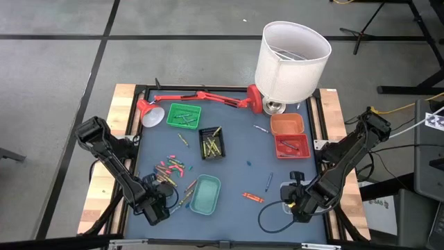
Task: Sort crayons
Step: Put the blue green crayon into the green bin
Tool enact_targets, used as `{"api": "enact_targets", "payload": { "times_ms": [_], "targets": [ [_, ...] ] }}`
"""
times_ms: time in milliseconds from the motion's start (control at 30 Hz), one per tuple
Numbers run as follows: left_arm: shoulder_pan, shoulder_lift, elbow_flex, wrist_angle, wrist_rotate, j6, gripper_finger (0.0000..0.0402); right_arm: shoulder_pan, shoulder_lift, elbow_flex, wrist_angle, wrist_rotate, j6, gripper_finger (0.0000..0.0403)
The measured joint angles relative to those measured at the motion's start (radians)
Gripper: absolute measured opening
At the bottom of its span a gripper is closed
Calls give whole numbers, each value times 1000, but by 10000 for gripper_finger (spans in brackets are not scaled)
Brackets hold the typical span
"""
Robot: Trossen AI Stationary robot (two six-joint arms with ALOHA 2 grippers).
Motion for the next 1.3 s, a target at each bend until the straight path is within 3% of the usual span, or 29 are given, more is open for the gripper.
{"api": "enact_targets", "payload": {
  "times_ms": [467,833,1300],
  "targets": [
    [1,0,0,42,-113,0,73,0,0,0,4,48,0,127],
    [34,0,-74,170,-105,-2,72,0,0,0,5,80,0,127],
    [50,-2,-125,201,-104,-4,72,0,0,0,5,80,0,127]
  ]
}}
